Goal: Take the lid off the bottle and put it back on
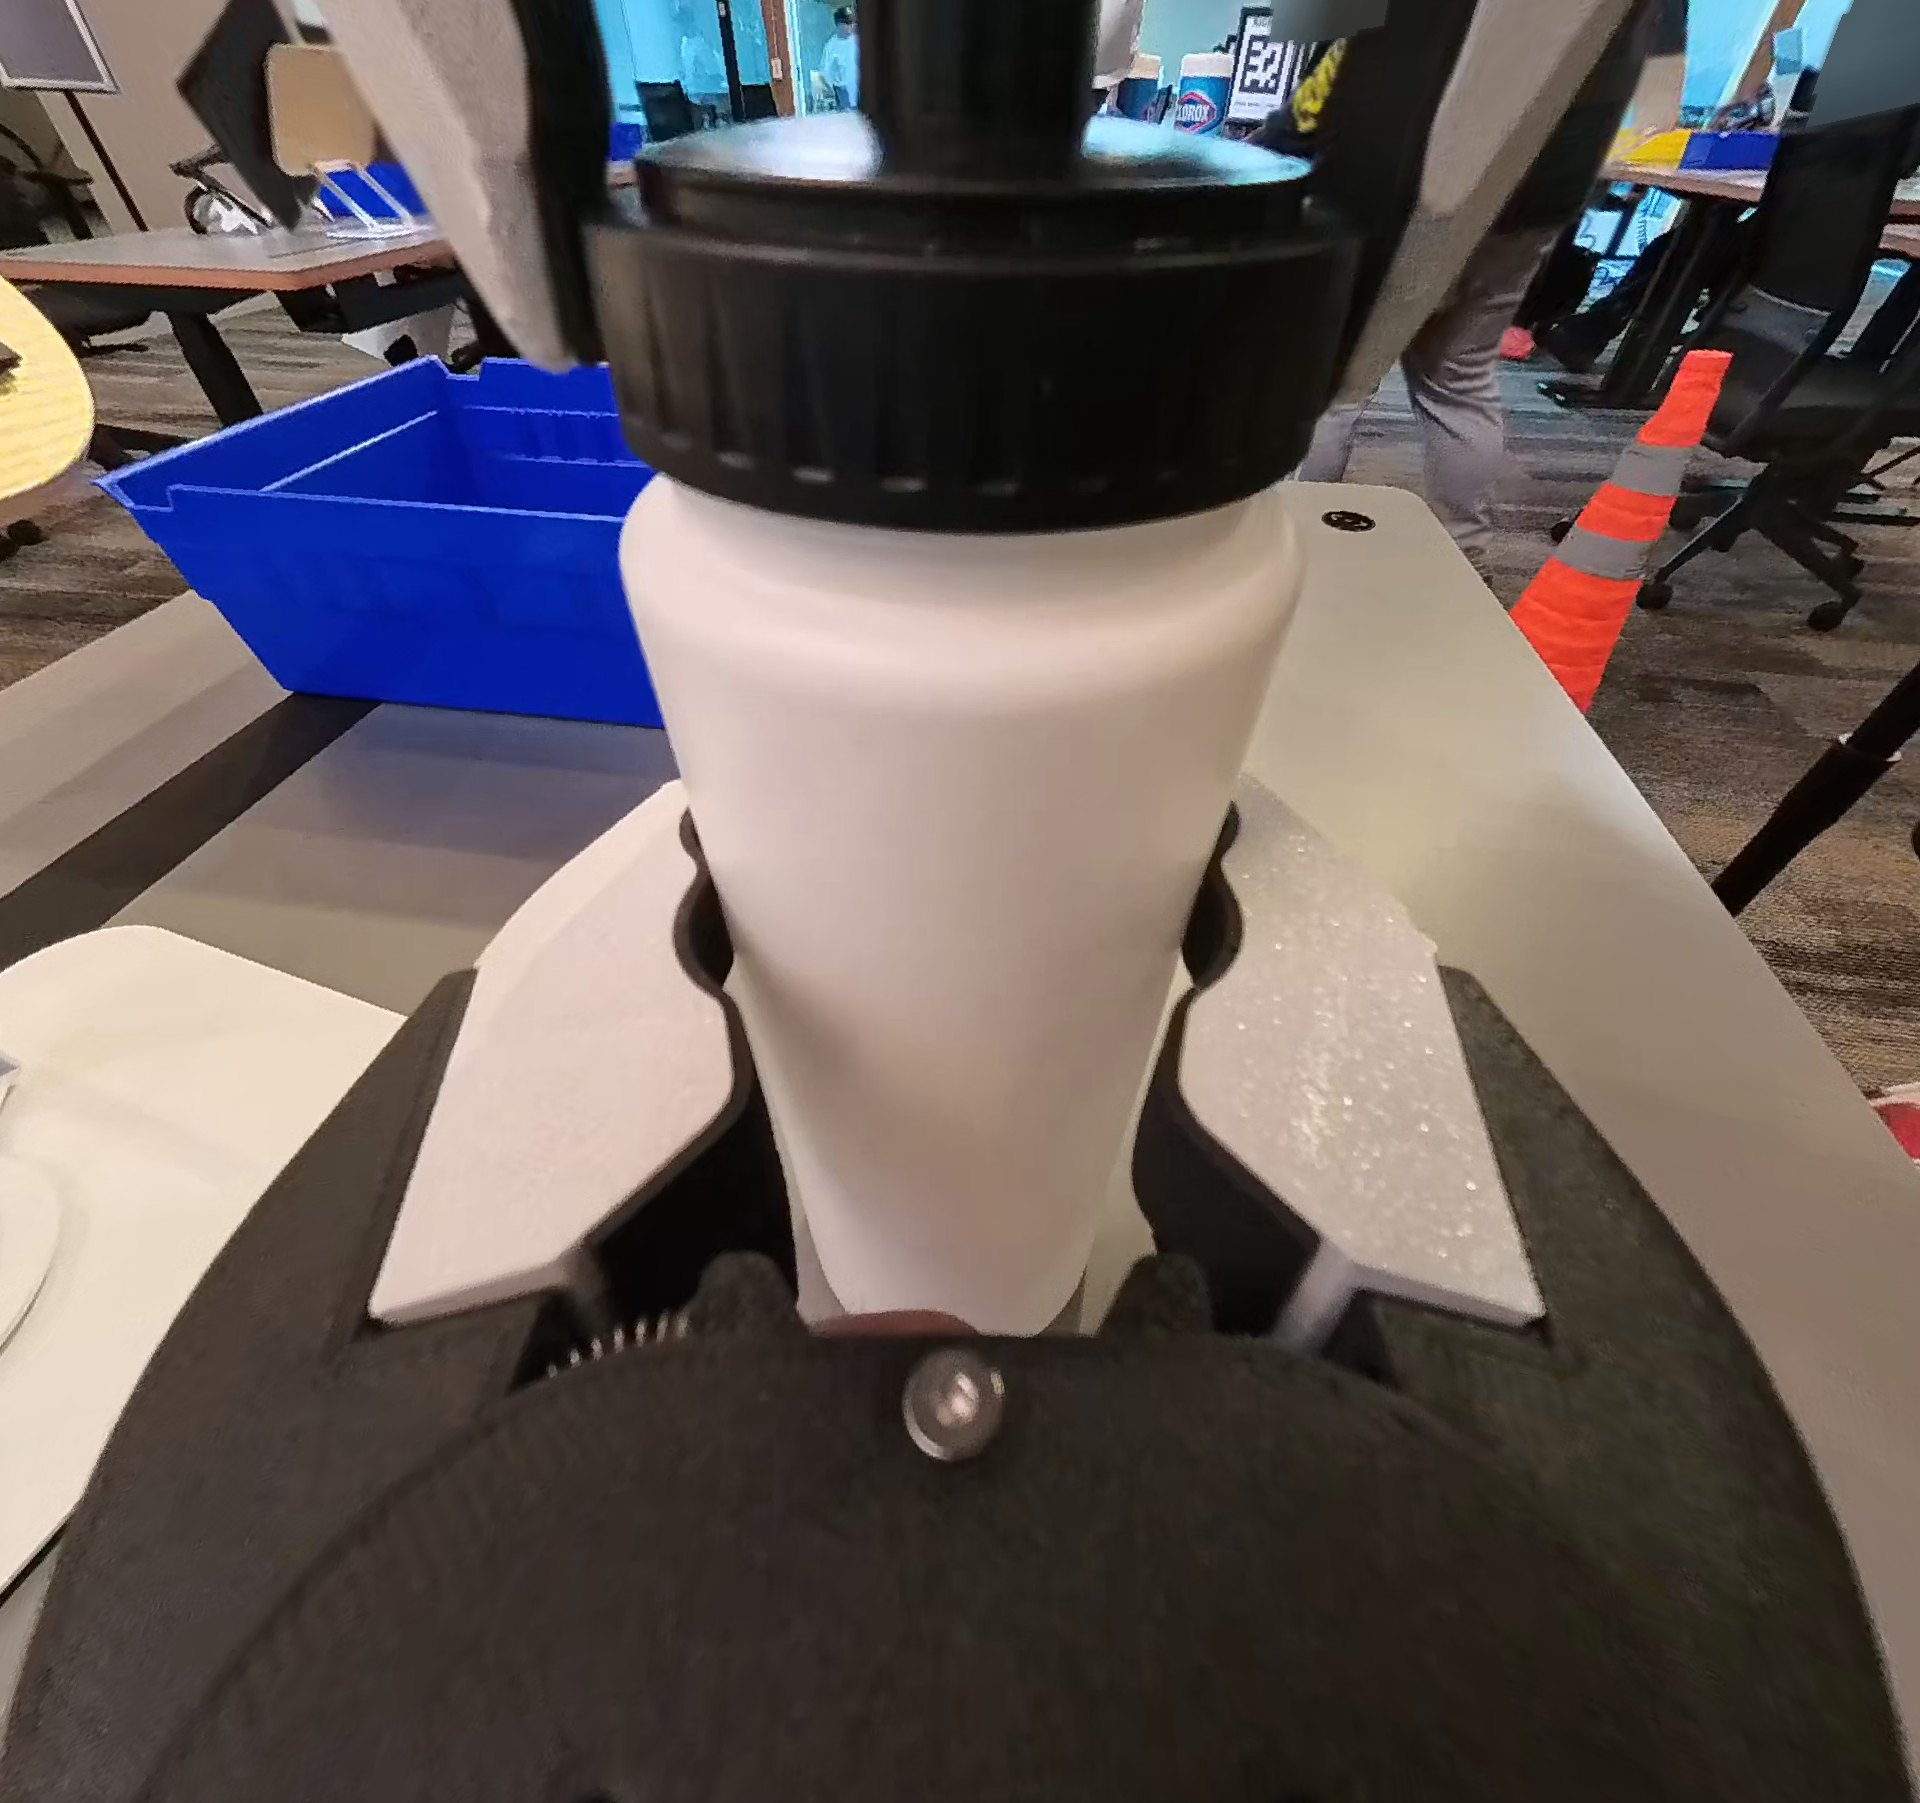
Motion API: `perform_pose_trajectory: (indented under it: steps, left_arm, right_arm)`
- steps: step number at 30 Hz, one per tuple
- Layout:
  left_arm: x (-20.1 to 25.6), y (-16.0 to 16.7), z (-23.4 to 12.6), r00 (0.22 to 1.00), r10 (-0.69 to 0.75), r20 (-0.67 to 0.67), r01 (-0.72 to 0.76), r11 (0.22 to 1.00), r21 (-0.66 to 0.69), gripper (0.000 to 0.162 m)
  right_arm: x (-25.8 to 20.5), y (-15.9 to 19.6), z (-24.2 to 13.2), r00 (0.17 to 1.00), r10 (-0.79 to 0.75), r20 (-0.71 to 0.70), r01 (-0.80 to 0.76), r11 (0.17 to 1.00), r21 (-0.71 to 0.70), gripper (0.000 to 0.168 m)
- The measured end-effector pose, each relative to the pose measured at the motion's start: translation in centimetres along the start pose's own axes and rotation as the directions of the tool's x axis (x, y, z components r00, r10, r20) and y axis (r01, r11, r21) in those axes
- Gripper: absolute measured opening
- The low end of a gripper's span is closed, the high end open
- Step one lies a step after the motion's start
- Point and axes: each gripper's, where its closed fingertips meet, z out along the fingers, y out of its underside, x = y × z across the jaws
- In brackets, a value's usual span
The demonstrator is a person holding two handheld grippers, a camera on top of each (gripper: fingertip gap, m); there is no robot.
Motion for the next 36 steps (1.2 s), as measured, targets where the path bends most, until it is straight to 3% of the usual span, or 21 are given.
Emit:
perform_pose_trajectory:
  steps: [3, 6, 8, 10, 13, 14, 15, 18, 21, 23, 25, 29, 31, 32, 34, 36]
  left_arm:
    - [0.0, 0.0, 0.0, 1.000, 0.001, 0.000, -0.001, 1.000, 0.000, 0.087]
    - [-0.1, 0.0, 0.0, 1.000, -0.006, 0.006, 0.006, 1.000, 0.004, 0.087]
    - [-0.2, 0.0, -0.1, 1.000, -0.016, 0.009, 0.015, 1.000, 0.008, 0.087]
    - [0.0, 0.0, 0.0, 1.000, 0.000, 0.007, 0.000, 1.000, 0.005, 0.087]
    - [0.2, 0.0, 0.1, 1.000, 0.000, 0.001, 0.000, 1.000, 0.006, 0.087]
    - [0.2, 0.0, 0.1, 1.000, 0.000, 0.000, 0.000, 1.000, 0.007, 0.087]
    - [0.2, 0.0, 0.1, 1.000, 0.000, 0.000, 0.000, 1.000, 0.006, 0.087]
    - [0.2, 0.0, 0.1, 1.000, -0.001, -0.001, 0.001, 1.000, 0.008, 0.087]
    - [0.2, 0.0, 0.2, 1.000, -0.001, -0.002, 0.001, 1.000, 0.009, 0.087]
    - [0.2, 0.0, 0.2, 1.000, -0.002, 0.001, 0.002, 1.000, 0.007, 0.087]
    - [0.2, 0.0, 0.2, 1.000, -0.004, 0.004, 0.004, 1.000, 0.007, 0.087]
    - [0.2, 0.0, 0.2, 1.000, -0.002, 0.004, 0.002, 1.000, 0.010, 0.087]
    - [0.2, 0.0, 0.1, 1.000, 0.002, 0.003, -0.002, 1.000, 0.011, 0.087]
    - [0.2, 0.0, 0.1, 1.000, 0.001, 0.003, -0.001, 1.000, 0.011, 0.087]
    - [0.2, 0.0, 0.2, 1.000, 0.000, 0.001, 0.000, 1.000, 0.010, 0.087]
    - [0.2, -0.1, 0.2, 1.000, 0.000, 0.000, 0.000, 1.000, 0.012, 0.087]
  right_arm:
    - [0.1, 0.1, 0.1, 0.999, -0.034, -0.011, 0.033, 0.998, -0.052, 0.073]
    - [0.0, 0.1, 0.1, 0.984, 0.180, 0.007, -0.179, 0.982, -0.064, 0.073]
    - [0.1, 0.0, 0.1, 0.913, 0.408, 0.013, -0.408, 0.913, -0.032, 0.073]
    - [-0.2, 0.0, 0.2, 0.873, 0.487, -0.012, -0.487, 0.873, -0.019, 0.074]
    - [-0.4, 0.2, 0.1, 0.915, 0.402, -0.022, -0.402, 0.915, -0.041, 0.074]
    - [-0.1, 0.4, 0.1, 0.936, 0.351, -0.034, -0.353, 0.935, -0.044, 0.093]
    - [0.1, 0.6, 0.0, 0.952, 0.303, -0.035, -0.305, 0.951, -0.053, 0.097]
    - [0.2, 0.2, -0.3, 0.995, 0.098, -0.034, -0.099, 0.994, -0.045, 0.086]
    - [-0.2, -0.1, -0.5, 1.000, -0.005, -0.011, 0.005, 0.999, -0.051, 0.070]
    - [-0.2, 0.0, -0.5, 0.999, 0.035, -0.005, -0.036, 0.997, -0.070, 0.070]
    - [-0.2, 0.0, -0.5, 0.982, 0.189, 0.004, -0.188, 0.979, -0.078, 0.070]
    - [-0.2, -0.1, -0.4, 0.795, 0.607, -0.009, -0.607, 0.795, -0.014, 0.070]
    - [-0.2, -0.3, -0.4, 0.794, 0.607, -0.037, -0.607, 0.795, 0.006, 0.070]
    - [-0.4, -0.2, -0.4, 0.824, 0.566, -0.039, -0.566, 0.824, -0.004, 0.072]
    - [-0.5, -0.5, -0.7, 0.885, 0.465, -0.016, -0.465, 0.885, 0.008, 0.095]
    - [-0.1, -0.5, -1.2, 0.945, 0.326, -0.035, -0.326, 0.945, 0.004, 0.094]
